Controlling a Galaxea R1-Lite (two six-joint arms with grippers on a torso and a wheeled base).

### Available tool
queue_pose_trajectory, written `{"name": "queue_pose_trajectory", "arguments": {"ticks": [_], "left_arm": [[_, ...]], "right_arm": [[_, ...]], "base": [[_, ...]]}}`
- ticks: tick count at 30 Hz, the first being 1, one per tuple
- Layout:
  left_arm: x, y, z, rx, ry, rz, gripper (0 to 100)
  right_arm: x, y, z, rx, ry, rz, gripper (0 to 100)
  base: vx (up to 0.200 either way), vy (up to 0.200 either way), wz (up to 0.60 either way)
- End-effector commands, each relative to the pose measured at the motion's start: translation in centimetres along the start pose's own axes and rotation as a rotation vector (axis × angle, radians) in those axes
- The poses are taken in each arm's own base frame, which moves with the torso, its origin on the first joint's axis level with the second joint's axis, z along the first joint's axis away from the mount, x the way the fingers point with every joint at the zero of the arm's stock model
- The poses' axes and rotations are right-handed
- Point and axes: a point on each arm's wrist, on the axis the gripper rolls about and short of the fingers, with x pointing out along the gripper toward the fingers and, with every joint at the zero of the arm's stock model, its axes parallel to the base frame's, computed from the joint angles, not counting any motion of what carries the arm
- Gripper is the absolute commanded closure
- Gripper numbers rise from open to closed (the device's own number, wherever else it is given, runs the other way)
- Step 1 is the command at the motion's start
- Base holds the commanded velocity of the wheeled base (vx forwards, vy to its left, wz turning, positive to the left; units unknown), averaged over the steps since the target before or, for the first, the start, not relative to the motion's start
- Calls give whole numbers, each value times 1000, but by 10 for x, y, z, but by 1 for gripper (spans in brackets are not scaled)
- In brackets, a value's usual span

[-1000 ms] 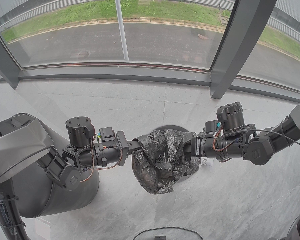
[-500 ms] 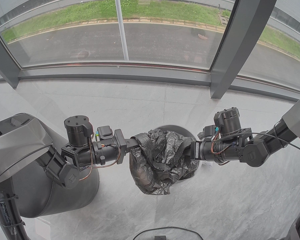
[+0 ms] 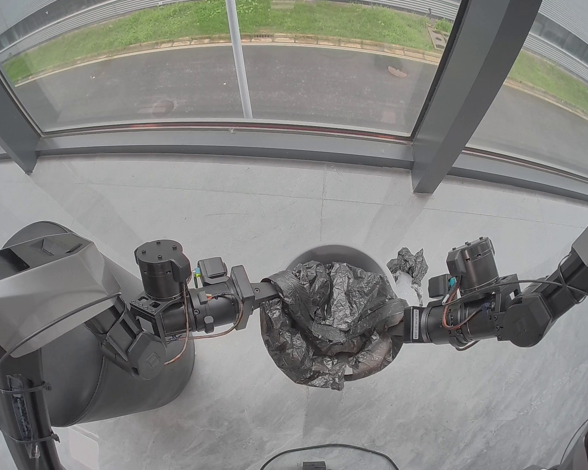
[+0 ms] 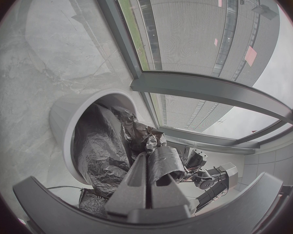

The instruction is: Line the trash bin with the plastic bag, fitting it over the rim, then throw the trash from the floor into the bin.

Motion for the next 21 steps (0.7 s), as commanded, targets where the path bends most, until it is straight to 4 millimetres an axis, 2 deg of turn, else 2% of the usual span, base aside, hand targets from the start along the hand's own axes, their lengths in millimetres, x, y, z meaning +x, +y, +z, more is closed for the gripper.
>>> {"name": "queue_pose_trajectory", "arguments": {"ticks": [1,13,21], "left_arm": [[2,11,0,-16,3,17,100],[5,8,9,2,-15,-1,100],[13,21,15,1,-19,3,100]], "right_arm": [[-1,-13,1,28,-2,-27,100],[14,-23,2,27,-19,-33,100],[16,-32,4,13,-23,-59,100]], "base": [[0,0,0],[0,0,0],[0,0,0]]}}
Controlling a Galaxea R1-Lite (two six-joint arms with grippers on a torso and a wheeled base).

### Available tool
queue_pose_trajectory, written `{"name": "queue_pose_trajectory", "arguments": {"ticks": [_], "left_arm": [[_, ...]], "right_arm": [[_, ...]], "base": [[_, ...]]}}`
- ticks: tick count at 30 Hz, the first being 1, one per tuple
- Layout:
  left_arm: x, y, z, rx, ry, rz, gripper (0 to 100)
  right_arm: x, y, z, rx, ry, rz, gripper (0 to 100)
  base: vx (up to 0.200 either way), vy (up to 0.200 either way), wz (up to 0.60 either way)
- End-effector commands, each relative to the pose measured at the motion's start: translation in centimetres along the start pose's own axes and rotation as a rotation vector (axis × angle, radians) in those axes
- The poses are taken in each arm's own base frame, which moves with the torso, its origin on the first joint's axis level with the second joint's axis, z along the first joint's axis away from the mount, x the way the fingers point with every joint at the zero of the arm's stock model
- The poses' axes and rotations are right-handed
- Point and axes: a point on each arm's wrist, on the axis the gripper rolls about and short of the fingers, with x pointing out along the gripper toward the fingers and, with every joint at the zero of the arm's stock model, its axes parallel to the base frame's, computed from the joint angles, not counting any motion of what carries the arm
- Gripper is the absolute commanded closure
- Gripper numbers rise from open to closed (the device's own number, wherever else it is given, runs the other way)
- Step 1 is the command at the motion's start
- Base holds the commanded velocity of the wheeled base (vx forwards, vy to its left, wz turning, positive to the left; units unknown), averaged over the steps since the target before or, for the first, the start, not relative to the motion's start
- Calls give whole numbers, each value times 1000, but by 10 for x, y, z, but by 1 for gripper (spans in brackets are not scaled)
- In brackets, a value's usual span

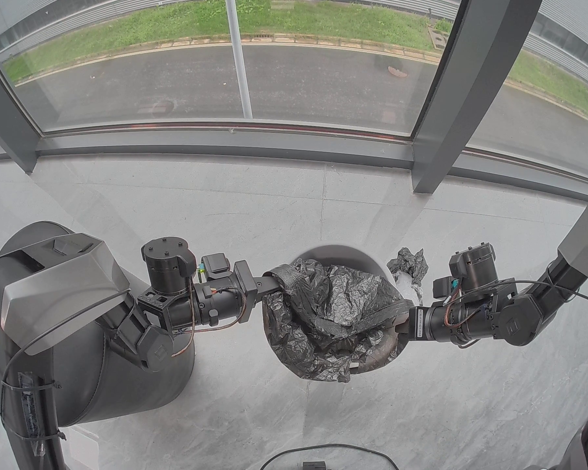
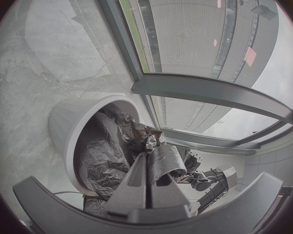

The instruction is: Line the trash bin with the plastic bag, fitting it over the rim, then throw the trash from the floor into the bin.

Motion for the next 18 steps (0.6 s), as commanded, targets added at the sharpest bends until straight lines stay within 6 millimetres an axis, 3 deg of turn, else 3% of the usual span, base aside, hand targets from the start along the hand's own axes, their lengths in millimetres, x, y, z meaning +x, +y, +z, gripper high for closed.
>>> {"name": "queue_pose_trajectory", "arguments": {"ticks": [1,18], "left_arm": [[3,10,3,-6,-4,9,100],[-4,20,10,-9,-32,25,100]], "right_arm": [[1,-5,1,9,-10,-9,100],[-9,-13,4,26,-63,-42,100]], "base": [[0,0,0],[0,0,0]]}}
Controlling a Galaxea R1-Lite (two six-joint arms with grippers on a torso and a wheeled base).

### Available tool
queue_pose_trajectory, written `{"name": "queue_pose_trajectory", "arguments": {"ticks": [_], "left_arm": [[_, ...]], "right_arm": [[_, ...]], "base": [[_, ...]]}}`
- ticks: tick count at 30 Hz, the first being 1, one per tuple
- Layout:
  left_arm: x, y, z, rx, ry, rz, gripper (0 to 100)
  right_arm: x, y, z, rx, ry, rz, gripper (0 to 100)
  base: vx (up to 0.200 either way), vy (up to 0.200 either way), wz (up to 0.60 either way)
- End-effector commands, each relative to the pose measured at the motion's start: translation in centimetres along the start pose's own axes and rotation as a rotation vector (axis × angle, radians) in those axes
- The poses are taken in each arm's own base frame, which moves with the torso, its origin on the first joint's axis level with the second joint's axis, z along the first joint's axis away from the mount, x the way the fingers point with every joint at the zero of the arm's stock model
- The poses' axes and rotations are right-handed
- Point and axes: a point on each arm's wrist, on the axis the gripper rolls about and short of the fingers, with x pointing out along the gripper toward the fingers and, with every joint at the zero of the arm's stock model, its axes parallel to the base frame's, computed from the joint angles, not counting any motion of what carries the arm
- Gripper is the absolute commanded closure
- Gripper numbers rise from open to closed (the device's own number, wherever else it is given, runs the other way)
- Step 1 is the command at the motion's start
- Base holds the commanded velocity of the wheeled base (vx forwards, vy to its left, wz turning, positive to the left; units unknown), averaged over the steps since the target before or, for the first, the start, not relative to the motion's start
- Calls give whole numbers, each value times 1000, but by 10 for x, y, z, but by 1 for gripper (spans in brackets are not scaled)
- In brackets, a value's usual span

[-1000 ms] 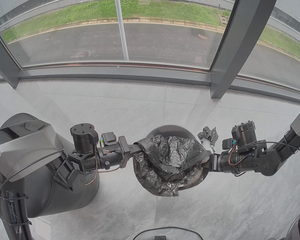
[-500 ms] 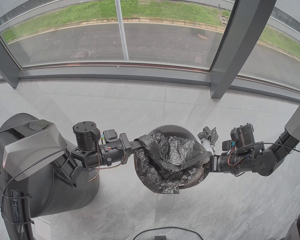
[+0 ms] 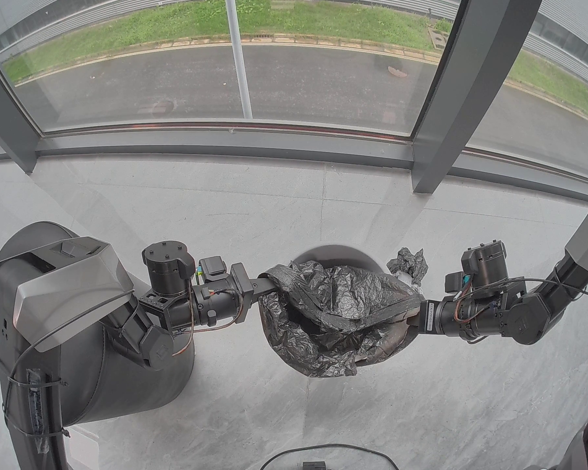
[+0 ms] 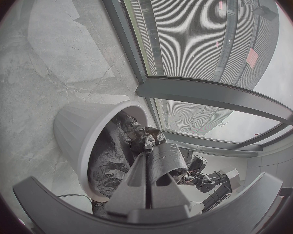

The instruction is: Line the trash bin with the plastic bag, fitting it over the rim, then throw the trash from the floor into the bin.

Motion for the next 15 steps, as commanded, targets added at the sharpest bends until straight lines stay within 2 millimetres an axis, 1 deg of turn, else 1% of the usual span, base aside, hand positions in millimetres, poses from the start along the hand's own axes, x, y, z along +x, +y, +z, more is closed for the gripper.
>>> {"name": "queue_pose_trajectory", "arguments": {"ticks": [1,9,10,15], "left_arm": [[0,1,0,-1,-1,1,100],[0,1,0,-1,-1,1,100],[0,1,0,0,-2,0,100],[-1,1,0,1,-2,-1,100]], "right_arm": [[0,-2,0,3,-1,-4,100],[0,-4,1,4,-7,-6,100],[0,-4,1,6,-7,-6,0],[0,-3,2,11,-10,-3,0]], "base": [[0,0,0],[0,0,0],[0,0,0],[0,0,0]]}}
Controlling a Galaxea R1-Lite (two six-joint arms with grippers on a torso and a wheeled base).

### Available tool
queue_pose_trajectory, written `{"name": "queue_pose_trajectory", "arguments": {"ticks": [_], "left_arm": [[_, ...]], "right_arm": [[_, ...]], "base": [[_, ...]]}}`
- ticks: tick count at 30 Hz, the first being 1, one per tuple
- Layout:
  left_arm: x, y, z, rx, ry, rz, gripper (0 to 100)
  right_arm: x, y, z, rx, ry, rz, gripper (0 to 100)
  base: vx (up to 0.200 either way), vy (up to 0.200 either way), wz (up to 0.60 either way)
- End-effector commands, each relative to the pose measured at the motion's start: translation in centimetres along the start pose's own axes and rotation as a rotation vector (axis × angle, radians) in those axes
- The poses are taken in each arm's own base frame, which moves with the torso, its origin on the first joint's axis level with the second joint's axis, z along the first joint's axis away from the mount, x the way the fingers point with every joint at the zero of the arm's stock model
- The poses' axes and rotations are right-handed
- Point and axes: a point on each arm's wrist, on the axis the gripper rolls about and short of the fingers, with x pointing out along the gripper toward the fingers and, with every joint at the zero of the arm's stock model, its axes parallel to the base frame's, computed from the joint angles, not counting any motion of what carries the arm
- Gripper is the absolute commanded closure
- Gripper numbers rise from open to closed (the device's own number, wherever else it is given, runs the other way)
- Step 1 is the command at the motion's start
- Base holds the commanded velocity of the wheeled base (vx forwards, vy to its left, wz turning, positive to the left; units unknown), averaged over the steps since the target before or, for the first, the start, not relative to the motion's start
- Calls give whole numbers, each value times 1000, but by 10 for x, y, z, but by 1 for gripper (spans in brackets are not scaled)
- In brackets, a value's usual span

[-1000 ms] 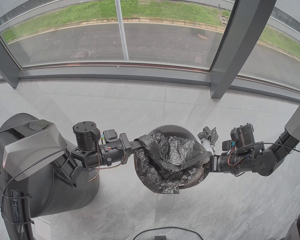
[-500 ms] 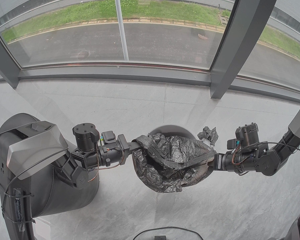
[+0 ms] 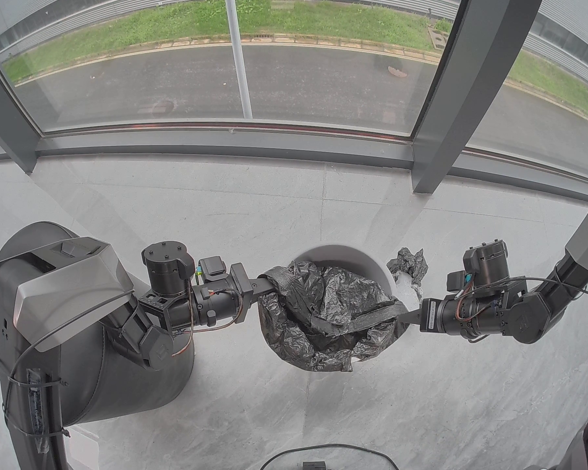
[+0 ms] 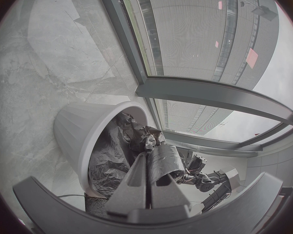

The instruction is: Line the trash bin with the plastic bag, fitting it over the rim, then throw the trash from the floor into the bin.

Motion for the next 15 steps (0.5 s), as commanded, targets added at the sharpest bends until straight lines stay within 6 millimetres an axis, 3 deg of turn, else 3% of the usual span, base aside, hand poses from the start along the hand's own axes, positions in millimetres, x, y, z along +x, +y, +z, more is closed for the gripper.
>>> {"name": "queue_pose_trajectory", "arguments": {"ticks": [1,5,10,12,15], "left_arm": [[0,1,0,-1,1,0,100],[0,-1,0,2,0,-3,100],[-1,-4,1,6,-3,-8,100],[-3,-12,3,17,-9,-19,100],[-5,-18,5,27,-15,-30,100]], "right_arm": [[-1,1,1,0,-3,3,0],[-4,4,6,-6,-29,13,0],[-21,17,21,-42,-121,58,0],[-32,37,33,-92,-178,111,0],[-33,58,37,-173,-205,150,0]], "base": [[0,0,0],[0,0,0],[0,0,0],[0,0,0],[0,0,0]]}}
